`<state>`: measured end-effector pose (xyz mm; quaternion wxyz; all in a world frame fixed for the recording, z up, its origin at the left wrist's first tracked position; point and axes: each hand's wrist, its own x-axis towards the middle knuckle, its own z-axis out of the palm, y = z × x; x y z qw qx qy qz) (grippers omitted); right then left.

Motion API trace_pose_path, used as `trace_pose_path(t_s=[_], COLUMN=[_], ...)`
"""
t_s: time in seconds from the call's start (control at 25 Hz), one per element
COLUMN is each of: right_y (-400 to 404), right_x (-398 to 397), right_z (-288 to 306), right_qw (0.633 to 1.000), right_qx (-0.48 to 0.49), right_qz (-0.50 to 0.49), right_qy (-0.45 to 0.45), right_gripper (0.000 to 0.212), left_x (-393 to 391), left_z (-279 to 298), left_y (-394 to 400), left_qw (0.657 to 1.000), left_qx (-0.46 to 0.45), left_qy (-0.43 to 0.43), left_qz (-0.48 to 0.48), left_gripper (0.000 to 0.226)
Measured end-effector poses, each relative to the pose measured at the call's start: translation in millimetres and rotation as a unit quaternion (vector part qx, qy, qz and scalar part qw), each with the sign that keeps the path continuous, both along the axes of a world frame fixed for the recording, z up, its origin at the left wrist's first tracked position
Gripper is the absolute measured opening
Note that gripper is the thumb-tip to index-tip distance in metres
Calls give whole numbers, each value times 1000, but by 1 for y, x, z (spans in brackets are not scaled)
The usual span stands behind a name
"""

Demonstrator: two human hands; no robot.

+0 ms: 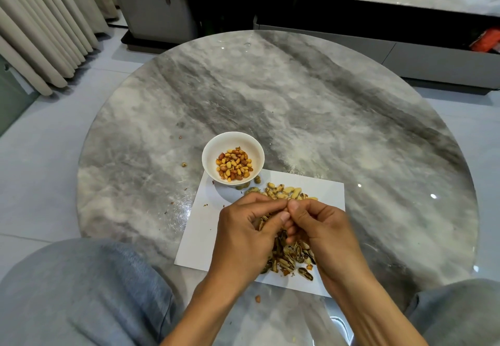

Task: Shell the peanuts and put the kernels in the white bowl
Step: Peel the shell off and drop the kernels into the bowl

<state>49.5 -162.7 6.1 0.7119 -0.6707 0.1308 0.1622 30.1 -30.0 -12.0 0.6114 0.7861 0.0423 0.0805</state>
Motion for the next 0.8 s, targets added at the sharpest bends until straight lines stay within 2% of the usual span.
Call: trace_pose_path(t_s=[0.08,0.24,0.32,0.4,0.52,0.6,0.8], right_y=[1,3,2,-1,-6,-6,0], right_x=[-1,-3,-3,-1,2,2,4], right_z=[0,1,1,2,5,4,1], right_qw=[998,996,997,999,995,987,959], right_qx=[-49,-70,-62,-12,75,125,229], right_qz=[9,11,24,43,33,13,-52], right_qy=[-38,-50,-34,6,64,97,160], right_gripper=[25,30,31,27,14,19,12], left_x=[-1,-1,-1,-1,-1,1,0], left_z=[-3,-9,-9,-7,-5,-4,9], left_y=[-1,2,4,5,7,7,4], left_qw=[998,973,955,944,942,952,988], left_qx=[55,191,246,270,266,242,107], left_qy=[-43,-129,-164,-191,-206,-186,-107], left_qz=[-3,-26,-22,-6,9,12,12], left_gripper=[23,20,19,21,16,15,20])
